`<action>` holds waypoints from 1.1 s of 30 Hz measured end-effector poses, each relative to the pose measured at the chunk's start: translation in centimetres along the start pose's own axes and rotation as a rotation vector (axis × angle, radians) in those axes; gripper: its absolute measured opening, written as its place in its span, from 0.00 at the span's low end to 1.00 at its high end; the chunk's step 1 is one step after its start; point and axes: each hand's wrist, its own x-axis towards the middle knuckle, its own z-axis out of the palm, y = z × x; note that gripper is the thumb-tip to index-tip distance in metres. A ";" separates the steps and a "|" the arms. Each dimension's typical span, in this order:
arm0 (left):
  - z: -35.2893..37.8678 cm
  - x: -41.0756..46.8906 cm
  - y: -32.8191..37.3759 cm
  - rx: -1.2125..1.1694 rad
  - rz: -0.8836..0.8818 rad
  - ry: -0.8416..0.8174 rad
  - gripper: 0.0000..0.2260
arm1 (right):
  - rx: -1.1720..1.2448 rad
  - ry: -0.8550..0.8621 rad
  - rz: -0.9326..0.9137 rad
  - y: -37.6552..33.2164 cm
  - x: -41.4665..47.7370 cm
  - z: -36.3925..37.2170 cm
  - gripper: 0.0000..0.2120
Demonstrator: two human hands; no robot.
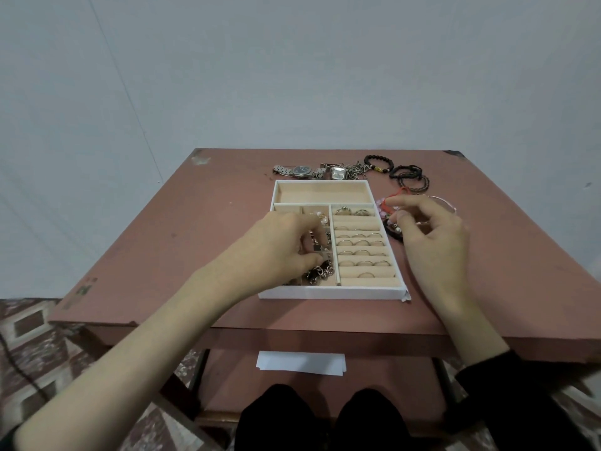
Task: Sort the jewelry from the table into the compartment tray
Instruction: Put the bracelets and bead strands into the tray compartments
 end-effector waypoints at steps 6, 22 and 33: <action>0.5 0.5 -0.2 0.111 0.044 0.012 0.10 | -0.011 0.001 -0.010 0.0 0.0 0.0 0.11; -1.1 0.6 0.4 0.170 0.153 -0.162 0.04 | 0.049 0.063 0.032 0.0 0.0 0.0 0.10; -1.7 2.7 1.9 0.018 0.160 -0.109 0.07 | 0.299 0.195 0.220 1.8 3.9 -3.9 0.12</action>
